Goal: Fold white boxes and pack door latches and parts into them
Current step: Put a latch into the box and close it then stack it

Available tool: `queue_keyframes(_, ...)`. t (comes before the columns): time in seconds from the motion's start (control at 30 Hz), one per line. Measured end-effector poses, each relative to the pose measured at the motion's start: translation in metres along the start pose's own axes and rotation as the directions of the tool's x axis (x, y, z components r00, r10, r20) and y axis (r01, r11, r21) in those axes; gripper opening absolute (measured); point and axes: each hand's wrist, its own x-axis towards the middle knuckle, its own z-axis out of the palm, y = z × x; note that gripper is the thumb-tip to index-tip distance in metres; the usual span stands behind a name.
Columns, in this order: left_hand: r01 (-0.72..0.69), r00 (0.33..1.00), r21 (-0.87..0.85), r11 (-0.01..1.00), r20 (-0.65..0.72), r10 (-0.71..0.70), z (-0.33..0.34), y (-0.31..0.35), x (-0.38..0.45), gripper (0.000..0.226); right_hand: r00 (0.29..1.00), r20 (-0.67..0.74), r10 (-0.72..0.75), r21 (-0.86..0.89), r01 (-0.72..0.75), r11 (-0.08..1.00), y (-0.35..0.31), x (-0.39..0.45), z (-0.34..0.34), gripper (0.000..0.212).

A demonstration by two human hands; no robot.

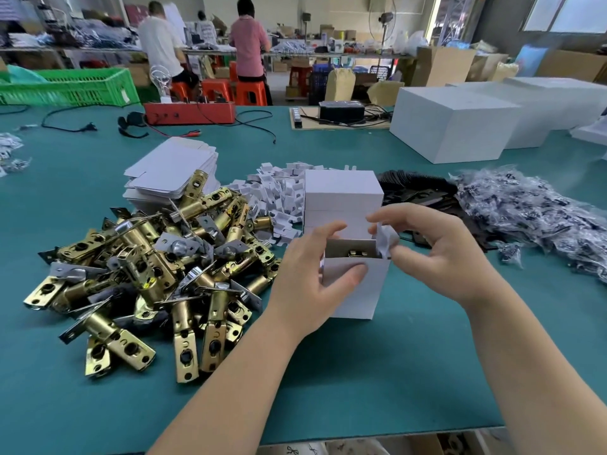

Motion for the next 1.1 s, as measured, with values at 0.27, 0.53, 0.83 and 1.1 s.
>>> queue_keyframes(0.27,-0.129,0.987,0.116,0.985,-0.084,0.139,-0.003,0.004,0.0,0.039,0.999,0.0,0.032,-0.158,-0.032,0.987,0.002,-0.005,0.01,0.029)
queue_keyframes(0.53,-0.069,0.996,0.024,0.997,-0.051,0.071,-0.002,0.007,-0.002,0.033,0.981,-0.185,0.057,0.068,-0.045,0.997,0.015,-0.008,0.015,0.02)
queue_keyframes(0.83,0.024,1.0,-0.015,1.0,-0.017,-0.024,-0.002,0.002,-0.001,0.032,0.723,-0.241,0.648,-0.392,-0.683,0.616,0.105,0.017,-0.009,0.038)
queue_keyframes(1.1,0.035,0.999,-0.016,0.999,-0.018,-0.035,-0.002,0.002,-0.001,0.032,0.735,-0.295,0.61,-0.64,-0.626,0.445,0.129,0.004,0.0,0.044)
